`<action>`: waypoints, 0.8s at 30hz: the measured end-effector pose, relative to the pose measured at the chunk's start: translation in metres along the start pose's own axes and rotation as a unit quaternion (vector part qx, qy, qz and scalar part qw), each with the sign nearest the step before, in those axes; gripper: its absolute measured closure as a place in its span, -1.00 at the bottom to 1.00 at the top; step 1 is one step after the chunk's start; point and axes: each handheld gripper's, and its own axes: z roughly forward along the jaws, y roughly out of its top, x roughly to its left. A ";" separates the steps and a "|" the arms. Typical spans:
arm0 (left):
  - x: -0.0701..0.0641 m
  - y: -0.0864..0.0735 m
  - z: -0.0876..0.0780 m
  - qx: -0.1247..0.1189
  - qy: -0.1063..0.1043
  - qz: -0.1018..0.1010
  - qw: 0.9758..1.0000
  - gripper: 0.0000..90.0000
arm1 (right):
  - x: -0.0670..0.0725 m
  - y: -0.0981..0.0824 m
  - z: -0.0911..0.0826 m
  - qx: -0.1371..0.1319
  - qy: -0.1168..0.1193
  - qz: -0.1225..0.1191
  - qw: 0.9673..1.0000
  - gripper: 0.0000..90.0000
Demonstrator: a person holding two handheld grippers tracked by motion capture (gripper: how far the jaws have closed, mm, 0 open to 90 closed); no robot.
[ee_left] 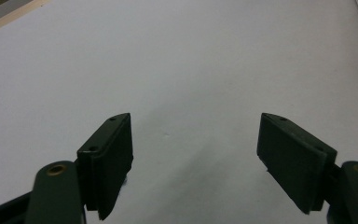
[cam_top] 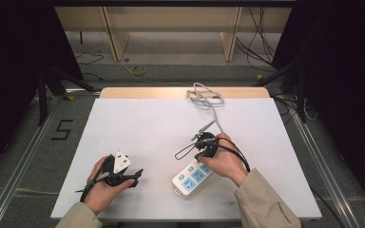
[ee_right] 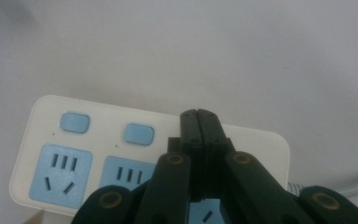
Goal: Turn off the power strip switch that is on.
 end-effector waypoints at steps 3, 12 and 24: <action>0.000 0.000 0.000 0.000 -0.001 0.000 1.000 -0.41 | 0.000 0.001 0.002 0.001 -0.002 0.001 1.000 1.00; 0.000 0.000 0.000 0.000 -0.002 -0.001 1.000 -0.41 | -0.001 0.002 0.005 0.004 -0.004 0.005 1.000 1.00; 0.000 0.000 0.000 0.001 -0.003 -0.001 1.000 -0.40 | -0.003 0.002 0.009 0.012 -0.007 0.005 1.000 1.00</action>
